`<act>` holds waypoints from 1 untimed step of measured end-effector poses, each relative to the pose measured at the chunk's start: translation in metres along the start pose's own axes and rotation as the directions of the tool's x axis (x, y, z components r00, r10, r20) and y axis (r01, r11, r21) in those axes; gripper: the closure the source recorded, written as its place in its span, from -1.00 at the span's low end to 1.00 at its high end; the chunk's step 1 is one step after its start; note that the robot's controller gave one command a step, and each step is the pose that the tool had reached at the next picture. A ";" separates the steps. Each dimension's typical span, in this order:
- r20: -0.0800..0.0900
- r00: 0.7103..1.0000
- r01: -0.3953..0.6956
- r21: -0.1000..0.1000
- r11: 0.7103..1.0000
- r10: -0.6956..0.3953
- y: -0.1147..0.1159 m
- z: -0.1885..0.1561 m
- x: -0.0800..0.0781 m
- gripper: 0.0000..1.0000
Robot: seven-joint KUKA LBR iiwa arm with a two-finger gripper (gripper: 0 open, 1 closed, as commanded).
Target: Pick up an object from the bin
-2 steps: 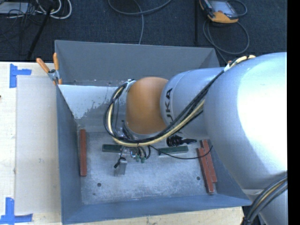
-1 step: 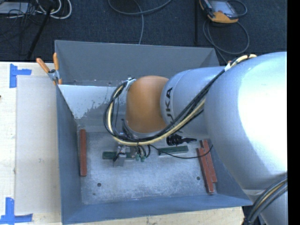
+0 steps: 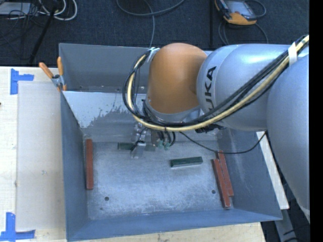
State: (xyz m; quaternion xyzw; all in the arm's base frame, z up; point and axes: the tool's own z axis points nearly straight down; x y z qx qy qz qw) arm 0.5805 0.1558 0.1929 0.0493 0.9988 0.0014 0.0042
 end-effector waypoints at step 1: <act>0.001 1.000 0.018 0.000 1.000 -0.018 -0.014 -0.113 -0.004 1.00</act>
Offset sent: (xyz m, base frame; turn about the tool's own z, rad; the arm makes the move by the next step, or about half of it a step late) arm -0.0005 -0.0153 0.1077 -0.0184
